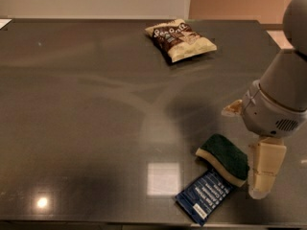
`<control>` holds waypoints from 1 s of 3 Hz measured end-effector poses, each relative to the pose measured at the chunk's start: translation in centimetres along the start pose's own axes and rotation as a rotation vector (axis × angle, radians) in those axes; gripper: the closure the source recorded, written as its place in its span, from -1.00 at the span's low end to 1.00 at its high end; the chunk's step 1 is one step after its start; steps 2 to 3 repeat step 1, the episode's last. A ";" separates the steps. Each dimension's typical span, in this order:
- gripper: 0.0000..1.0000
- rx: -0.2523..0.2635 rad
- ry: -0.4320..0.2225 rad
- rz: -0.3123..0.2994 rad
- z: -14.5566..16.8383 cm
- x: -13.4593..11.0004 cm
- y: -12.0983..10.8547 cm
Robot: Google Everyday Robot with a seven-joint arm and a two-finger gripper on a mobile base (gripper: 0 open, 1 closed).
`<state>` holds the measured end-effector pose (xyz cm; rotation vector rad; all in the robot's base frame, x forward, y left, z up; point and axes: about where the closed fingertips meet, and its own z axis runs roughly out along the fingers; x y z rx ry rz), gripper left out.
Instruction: Move sponge near rxbar blueberry
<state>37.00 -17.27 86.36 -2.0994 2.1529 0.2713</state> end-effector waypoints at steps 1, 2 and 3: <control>-1.00 0.000 0.000 0.000 0.0 0.0 0.0; -1.00 0.000 0.000 0.000 0.0 0.0 0.0; -1.00 0.000 0.000 0.000 0.0 0.0 0.0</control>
Offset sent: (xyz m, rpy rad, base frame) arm 0.0000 0.0000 0.0000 0.0000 0.0000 0.0000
